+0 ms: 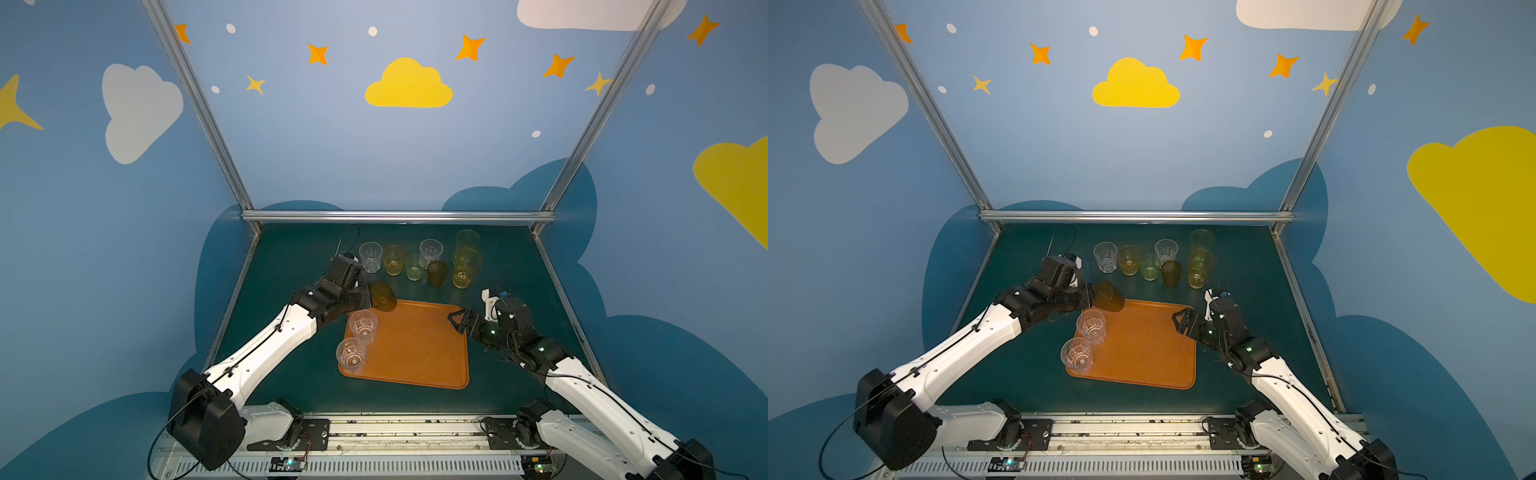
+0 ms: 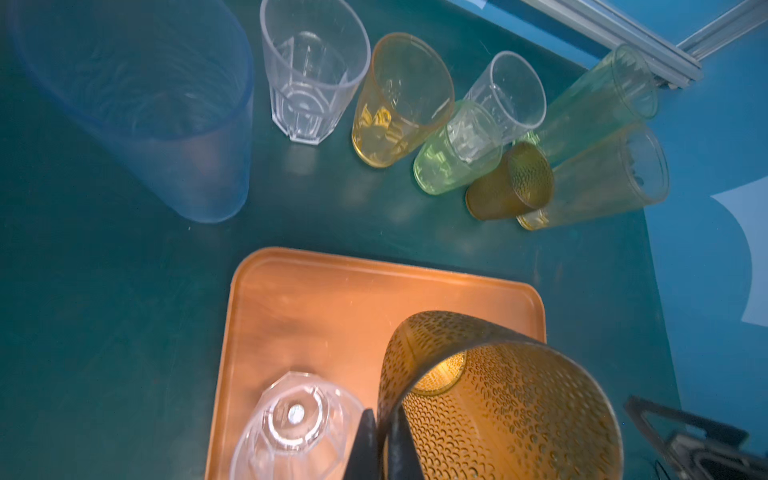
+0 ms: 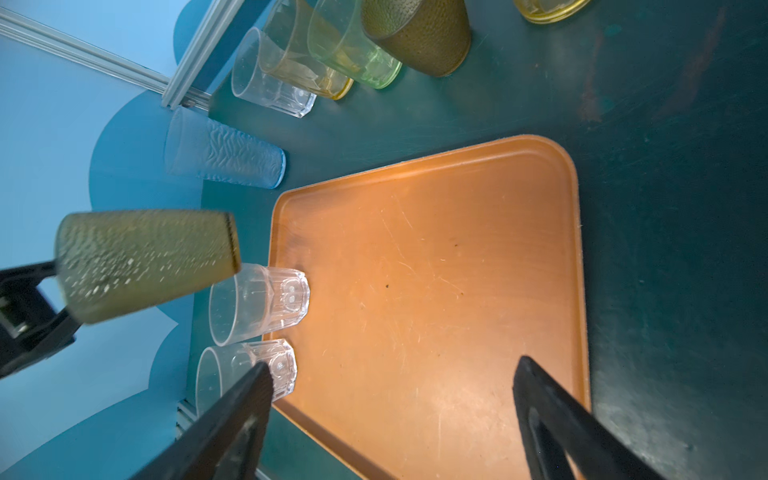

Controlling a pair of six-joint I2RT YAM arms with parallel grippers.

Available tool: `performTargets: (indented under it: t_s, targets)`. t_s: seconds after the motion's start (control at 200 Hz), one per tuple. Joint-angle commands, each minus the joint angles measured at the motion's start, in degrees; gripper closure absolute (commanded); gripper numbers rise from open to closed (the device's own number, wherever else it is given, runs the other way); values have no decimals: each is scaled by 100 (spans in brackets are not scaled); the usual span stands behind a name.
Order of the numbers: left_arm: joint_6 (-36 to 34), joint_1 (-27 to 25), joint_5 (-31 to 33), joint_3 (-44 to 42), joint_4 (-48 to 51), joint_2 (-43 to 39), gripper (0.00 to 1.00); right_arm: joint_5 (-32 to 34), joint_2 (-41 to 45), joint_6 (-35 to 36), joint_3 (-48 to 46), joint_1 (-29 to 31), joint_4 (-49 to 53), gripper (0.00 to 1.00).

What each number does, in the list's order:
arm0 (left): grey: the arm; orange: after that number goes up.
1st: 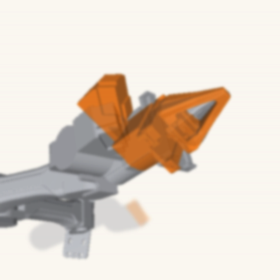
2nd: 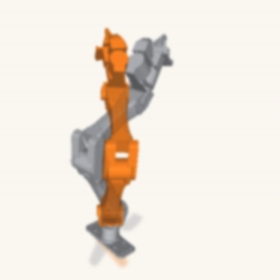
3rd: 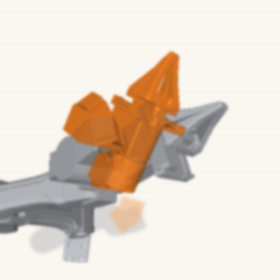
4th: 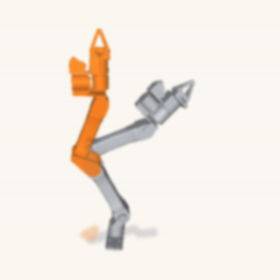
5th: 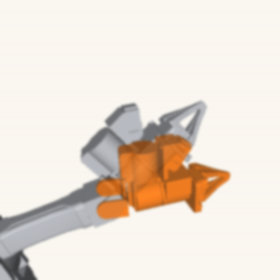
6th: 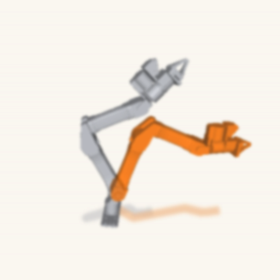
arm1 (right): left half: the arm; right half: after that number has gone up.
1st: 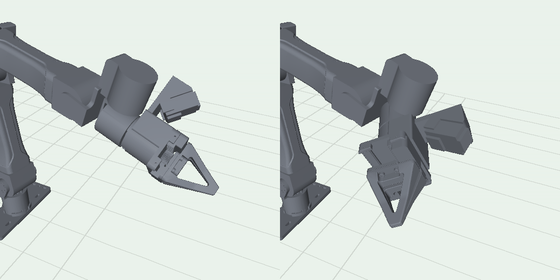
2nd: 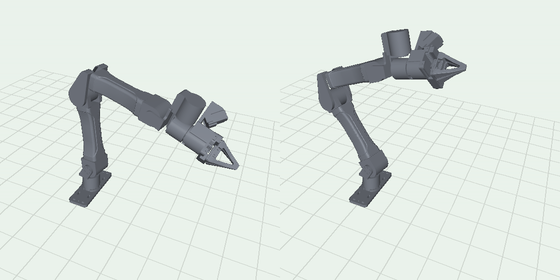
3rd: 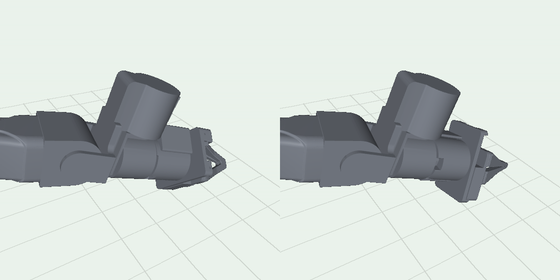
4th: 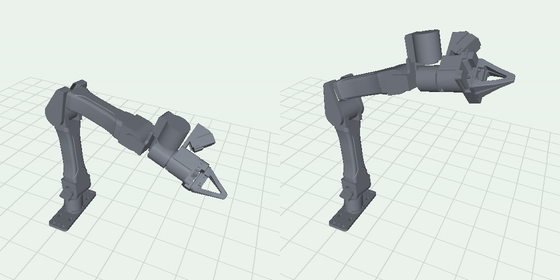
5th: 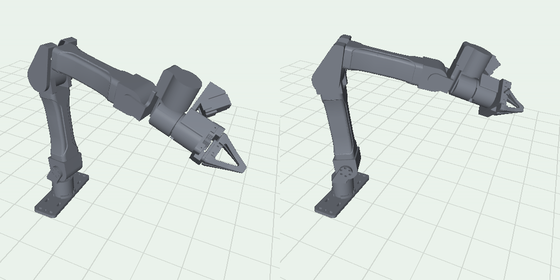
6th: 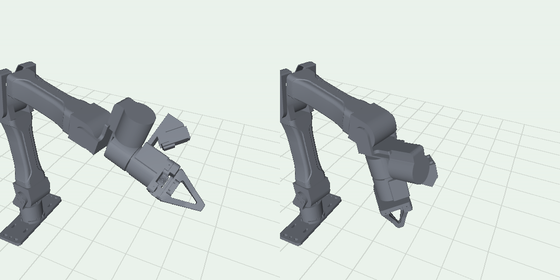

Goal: Place the glasses into the tray
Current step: 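Lift the dimpled olive glass with the left gripper toward the tray, then carry the olive glass over the tray and lower it beside the clear glasses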

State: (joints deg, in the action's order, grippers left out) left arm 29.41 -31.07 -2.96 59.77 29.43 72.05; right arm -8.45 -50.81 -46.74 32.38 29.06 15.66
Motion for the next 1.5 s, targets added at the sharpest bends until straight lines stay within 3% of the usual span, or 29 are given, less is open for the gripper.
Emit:
performTargets:
  t_s: [0.0,0.31,0.481,0.836,1.492]
  targets:
    - [12,-58,24,-113,145,-287,96,81,-151,-3,189,-27,-75,11]
    - [20,-196,-6,-117,260,-534,96,-138,-618,-31,361,-23,-259,11]
    - [-334,-623,681,202,646,-502,96,-118,-626,16,391,-23,-234,11]
    - [-501,-1013,621,308,623,-560,96,-59,-623,-160,443,-55,-46,11]
    - [-437,-1303,318,-128,914,-1034,96,-751,-654,-430,429,-217,-304,11]
